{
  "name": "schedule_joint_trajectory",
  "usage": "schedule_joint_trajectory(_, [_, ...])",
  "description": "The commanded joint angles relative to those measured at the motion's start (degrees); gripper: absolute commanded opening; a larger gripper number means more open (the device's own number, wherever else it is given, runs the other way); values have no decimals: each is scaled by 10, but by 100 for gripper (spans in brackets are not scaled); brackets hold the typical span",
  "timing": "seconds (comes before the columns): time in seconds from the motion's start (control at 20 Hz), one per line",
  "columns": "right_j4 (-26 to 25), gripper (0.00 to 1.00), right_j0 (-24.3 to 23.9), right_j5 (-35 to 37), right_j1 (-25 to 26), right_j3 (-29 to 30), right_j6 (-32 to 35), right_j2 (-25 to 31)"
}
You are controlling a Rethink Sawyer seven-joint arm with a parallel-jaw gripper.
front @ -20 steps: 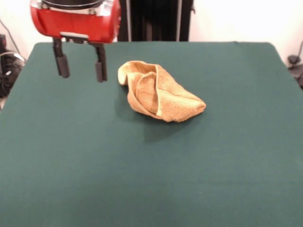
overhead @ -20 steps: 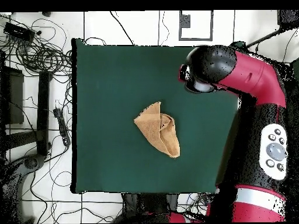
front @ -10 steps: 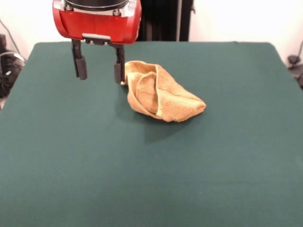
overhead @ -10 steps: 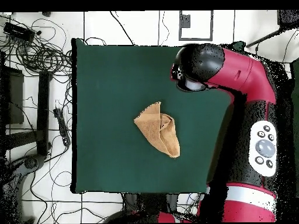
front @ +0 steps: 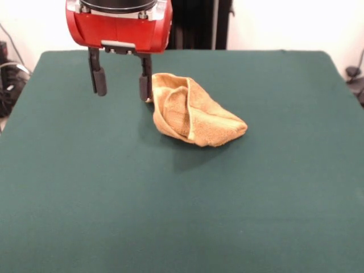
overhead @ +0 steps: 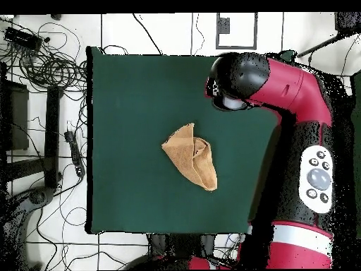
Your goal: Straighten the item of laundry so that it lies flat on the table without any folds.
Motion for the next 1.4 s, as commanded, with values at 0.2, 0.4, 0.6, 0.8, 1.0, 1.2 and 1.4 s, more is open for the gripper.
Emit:
schedule_joint_trajectory(0.2, [6, 100, 43, -12, 19, 71, 86, 40])
schedule_joint_trajectory(0.4, [9, 100, 46, -14, 18, 74, 85, 40])
schedule_joint_trajectory(0.6, [10, 100, 47, -16, 18, 75, 84, 39])
schedule_joint_trajectory(0.8, [10, 100, 47, -16, 19, 74, 83, 38])
schedule_joint_trajectory(1.0, [9, 100, 48, -13, 20, 71, 84, 37])
schedule_joint_trajectory(1.2, [6, 100, 53, -7, 21, 65, 84, 36])
schedule_joint_trajectory(1.4, [9, 100, 59, -5, 18, 67, 89, 37])
